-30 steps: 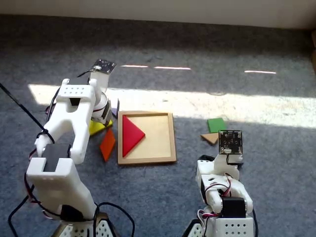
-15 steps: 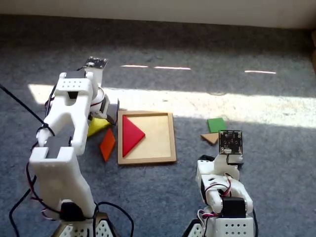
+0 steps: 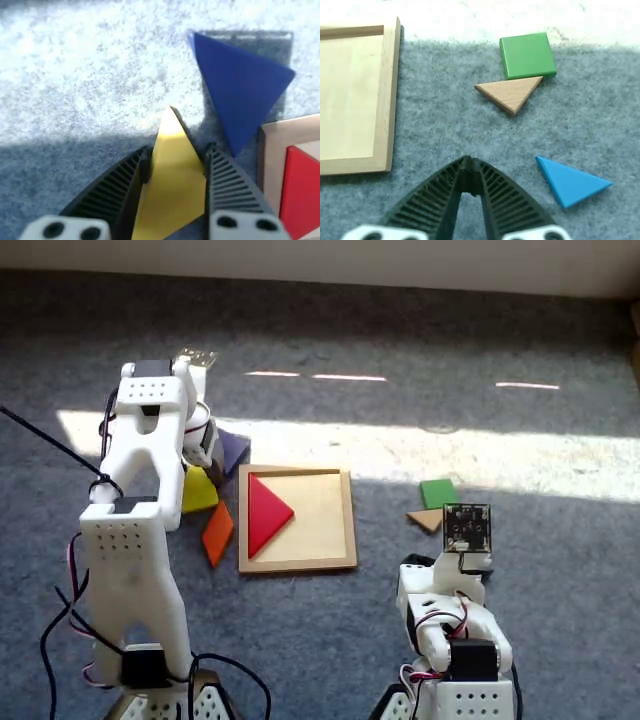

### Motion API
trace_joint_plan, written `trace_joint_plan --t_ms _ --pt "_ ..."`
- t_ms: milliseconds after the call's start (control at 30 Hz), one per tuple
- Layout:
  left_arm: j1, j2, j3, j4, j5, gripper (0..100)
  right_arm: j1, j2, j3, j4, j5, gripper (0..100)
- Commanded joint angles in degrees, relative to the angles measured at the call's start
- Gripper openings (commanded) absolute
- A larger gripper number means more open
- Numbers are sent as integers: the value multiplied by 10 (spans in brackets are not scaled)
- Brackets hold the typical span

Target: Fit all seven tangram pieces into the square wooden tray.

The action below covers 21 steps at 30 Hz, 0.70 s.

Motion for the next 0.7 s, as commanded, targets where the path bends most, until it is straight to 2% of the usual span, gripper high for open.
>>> trace_joint_plan --t_ms 0,167,300,533,667 --pt "8 15 -32 28 2 99 7 -2 87 -2 4 6" --pt "49 7 -41 55 5 87 7 -2 87 -2 4 6" --pt "55 -29 -46 67 6 93 7 -2 87 -2 4 6" --pt "19 -145 -42 113 4 215 7 -2 87 -2 4 6" --pt "-19 -188 -33 114 -14 249 7 -2 87 -2 4 6"
